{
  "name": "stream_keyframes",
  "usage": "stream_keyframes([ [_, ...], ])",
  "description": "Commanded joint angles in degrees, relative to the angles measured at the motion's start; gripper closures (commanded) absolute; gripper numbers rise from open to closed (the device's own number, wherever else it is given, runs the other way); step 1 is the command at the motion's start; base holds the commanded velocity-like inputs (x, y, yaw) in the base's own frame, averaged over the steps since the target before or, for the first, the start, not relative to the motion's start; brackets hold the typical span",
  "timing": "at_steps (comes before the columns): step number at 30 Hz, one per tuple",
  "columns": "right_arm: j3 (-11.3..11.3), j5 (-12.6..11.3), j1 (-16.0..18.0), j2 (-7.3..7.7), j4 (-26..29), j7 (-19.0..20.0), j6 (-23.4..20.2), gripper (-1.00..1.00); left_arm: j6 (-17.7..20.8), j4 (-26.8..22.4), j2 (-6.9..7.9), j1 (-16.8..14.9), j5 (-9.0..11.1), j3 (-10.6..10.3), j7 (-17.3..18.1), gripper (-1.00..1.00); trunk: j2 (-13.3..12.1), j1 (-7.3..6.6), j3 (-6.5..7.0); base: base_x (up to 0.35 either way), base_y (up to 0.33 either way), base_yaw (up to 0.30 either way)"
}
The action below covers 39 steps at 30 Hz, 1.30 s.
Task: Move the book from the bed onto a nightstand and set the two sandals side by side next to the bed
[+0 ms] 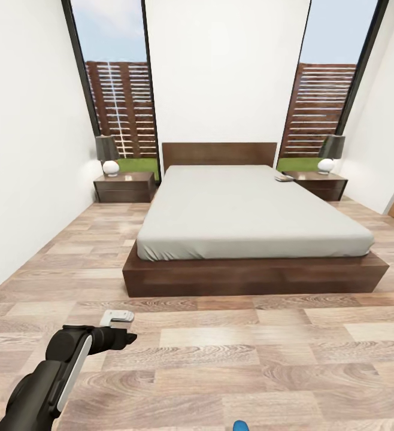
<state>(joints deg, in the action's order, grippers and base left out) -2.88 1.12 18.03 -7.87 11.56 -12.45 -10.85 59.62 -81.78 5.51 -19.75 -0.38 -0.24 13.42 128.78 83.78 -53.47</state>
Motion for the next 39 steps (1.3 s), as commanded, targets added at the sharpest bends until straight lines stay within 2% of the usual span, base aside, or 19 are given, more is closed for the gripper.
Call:
stream_keyframes([
  [1, -0.3, 0.1, 0.0, -0.06, 0.1, -0.1, -0.3, -1.0, 0.2, 0.0, 0.03, 0.0, -0.1, 0.0, 0.1, -1.0, 0.0, -0.01, -0.06, 0.0, 0.0, 0.0],
  [18, -0.3, 0.1, 0.0, -0.12, 0.1, -0.1, -0.3, -1.0, 0.2, 0.0, 0.03, 0.0, -0.1, 0.0, 0.2, -1.0, 0.0, -0.01, -0.21, 0.0, 0.0, 0.0],
  [39, -0.3, 0.1, 0.0, -0.13, 0.1, -0.1, -0.4, -1.0, 0.2, 0.0, 0.03, 0.0, -0.1, 0.0, 0.2, -1.0, 0.0, -0.01, -1.96, 0.0, 0.0, 0.0],
])
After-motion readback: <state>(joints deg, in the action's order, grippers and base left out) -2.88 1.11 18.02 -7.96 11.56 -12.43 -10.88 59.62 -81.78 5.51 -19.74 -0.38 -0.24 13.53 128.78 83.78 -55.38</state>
